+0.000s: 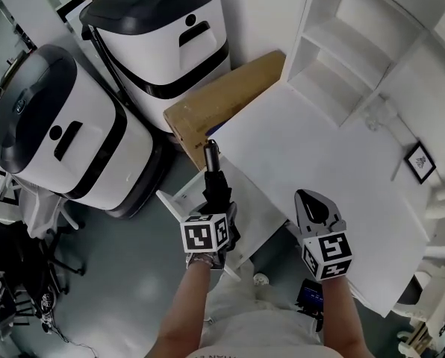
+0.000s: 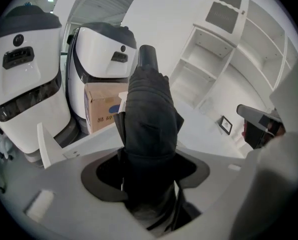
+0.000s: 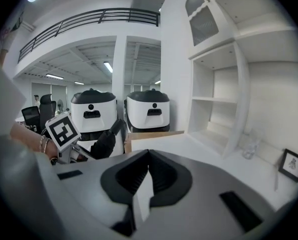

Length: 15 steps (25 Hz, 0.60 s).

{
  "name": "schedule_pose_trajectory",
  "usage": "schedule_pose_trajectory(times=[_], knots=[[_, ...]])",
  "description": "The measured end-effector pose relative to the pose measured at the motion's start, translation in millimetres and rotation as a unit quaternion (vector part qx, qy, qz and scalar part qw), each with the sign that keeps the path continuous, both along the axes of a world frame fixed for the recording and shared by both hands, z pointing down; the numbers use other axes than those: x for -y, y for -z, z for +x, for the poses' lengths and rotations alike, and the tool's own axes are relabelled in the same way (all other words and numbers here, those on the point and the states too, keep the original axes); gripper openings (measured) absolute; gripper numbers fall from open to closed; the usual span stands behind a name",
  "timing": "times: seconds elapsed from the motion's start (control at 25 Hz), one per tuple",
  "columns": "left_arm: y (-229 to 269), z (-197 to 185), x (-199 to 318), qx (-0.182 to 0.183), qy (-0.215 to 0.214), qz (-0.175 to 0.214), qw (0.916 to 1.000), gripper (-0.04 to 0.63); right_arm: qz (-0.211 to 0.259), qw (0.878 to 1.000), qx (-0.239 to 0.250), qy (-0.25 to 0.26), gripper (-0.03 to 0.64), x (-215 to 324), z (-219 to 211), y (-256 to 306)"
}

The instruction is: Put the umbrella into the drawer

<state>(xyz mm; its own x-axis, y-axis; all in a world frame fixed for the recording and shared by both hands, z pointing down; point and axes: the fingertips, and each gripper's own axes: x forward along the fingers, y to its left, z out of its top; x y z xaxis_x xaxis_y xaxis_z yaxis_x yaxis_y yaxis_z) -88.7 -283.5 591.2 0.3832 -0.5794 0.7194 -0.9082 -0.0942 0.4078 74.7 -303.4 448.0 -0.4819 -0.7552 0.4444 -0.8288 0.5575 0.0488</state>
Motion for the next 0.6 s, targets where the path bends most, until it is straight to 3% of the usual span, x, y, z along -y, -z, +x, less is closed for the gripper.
schedule_pose_trajectory(times=[0.32, 0.6], knots=[[-46, 10, -1, -0.024, -0.008, -0.079, 0.9965, 0.259, -0.026, 0.999, -0.008, -0.027, 0.008, 4, -3, -19], [-79, 15, -13, -0.042, 0.004, -0.147, 0.9882, 0.259, -0.038, 0.998, -0.003, -0.049, 0.008, 9, 0, -28]])
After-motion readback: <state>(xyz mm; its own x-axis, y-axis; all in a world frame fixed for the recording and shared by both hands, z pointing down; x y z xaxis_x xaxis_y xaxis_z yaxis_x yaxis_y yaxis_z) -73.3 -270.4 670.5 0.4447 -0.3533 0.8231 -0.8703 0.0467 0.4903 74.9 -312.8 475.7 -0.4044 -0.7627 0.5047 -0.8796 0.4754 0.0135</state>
